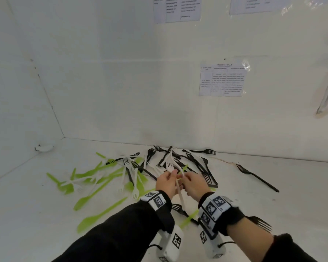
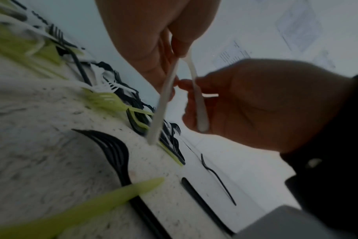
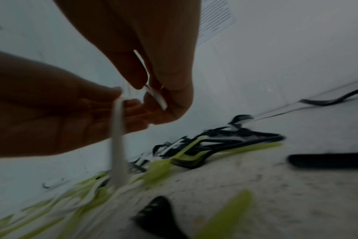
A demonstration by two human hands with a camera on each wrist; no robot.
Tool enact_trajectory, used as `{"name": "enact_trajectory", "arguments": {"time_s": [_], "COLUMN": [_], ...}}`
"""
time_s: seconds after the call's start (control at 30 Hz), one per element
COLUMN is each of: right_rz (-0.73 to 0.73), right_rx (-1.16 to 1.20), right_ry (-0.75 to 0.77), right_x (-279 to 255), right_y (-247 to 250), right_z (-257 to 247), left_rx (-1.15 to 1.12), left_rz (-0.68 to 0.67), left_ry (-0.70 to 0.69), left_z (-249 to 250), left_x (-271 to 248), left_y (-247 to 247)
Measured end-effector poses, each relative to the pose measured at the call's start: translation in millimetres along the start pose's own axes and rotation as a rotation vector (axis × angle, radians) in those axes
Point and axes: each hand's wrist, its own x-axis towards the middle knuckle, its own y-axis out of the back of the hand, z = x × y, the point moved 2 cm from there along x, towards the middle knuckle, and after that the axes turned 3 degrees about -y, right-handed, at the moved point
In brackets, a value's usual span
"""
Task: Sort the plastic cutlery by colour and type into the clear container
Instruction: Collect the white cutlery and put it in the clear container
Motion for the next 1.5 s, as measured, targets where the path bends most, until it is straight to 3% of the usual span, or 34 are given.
{"name": "enact_trajectory", "arguments": {"time_s": [0.13, 0.27, 0.5, 0.6, 0.8, 0.87, 1.03, 1.23, 1.33, 1.4, 1.5], "right_rz": [0.069, 0.036, -0.100, -0.206, 0.091, 0.090, -0.012, -0.010, 0.074, 0.053, -0.002], "right_rx": [-0.026, 0.060, -0.207, -0.237, -0.389, -0.457, -0.522, -0.657, -0.516, -0.324, -0.108], "right_ry": [0.076, 0.058, 0.123, 0.008, -0.231, -0.278, -0.246, -0.254, -0.321, -0.371, -0.307], "right_x": [-4.2, -0.6, 18.5, 47.0, 145.0, 166.9, 196.4, 192.5, 184.2, 180.9, 174.8], "right_y": [-26.9, -37.3, -25.9, -1.2, 37.7, 40.5, 39.6, 44.5, 48.2, 42.8, 29.6], "right_z": [-16.9, -21.7, -33.2, -33.4, -8.9, 4.5, 23.5, -1.2, -8.3, -8.8, -18.5], "left_rx": [0.043, 0.194, 0.147, 0.143, 0.176, 0.181, 0.256, 0.246, 0.213, 0.203, 0.183], "left_rz": [0.040, 0.035, -0.078, -0.033, 0.023, 0.019, -0.023, -0.025, -0.013, 0.002, 0.024], "left_ry": [0.024, 0.000, 0.112, 0.099, 0.186, 0.219, 0.211, 0.193, 0.192, 0.188, 0.205], "left_z": [-1.4, -5.1, -7.0, -5.4, -16.4, -19.2, -23.5, -26.0, -25.7, -25.4, -23.8], "left_x": [12.4, 29.0, 43.9, 50.6, 70.0, 74.2, 76.5, 76.5, 76.8, 76.9, 77.2], "left_y": [23.1, 41.3, 38.1, 37.4, 37.7, 38.1, 40.6, 40.4, 40.6, 41.7, 45.7]}}
